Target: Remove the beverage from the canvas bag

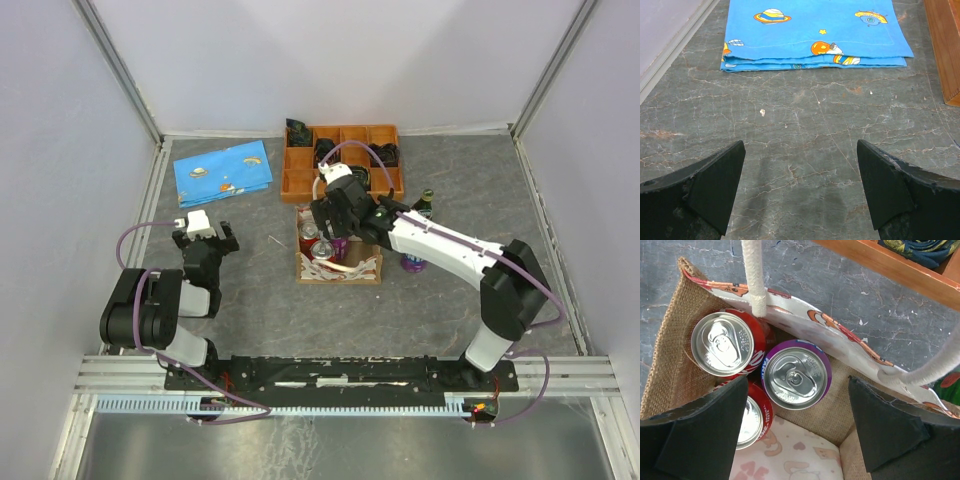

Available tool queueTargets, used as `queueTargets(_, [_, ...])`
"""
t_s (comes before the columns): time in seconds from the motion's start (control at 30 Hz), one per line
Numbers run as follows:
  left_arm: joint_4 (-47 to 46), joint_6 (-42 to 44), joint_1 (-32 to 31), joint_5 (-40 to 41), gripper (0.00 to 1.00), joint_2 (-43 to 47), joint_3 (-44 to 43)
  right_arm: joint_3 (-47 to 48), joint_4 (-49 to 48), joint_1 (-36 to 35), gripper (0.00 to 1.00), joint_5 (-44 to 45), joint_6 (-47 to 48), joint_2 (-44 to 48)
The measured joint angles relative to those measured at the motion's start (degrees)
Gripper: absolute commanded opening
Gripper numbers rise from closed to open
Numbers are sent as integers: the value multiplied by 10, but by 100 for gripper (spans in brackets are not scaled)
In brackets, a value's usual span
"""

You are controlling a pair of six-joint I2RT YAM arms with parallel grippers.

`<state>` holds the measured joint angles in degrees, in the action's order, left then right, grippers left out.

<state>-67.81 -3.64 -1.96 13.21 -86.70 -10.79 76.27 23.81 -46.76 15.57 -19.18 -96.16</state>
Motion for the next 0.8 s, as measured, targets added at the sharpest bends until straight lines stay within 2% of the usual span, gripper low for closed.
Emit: queueTargets(0.8, [0, 0, 0, 0, 99, 0, 0, 36, 9, 0, 88, 44, -17, -84])
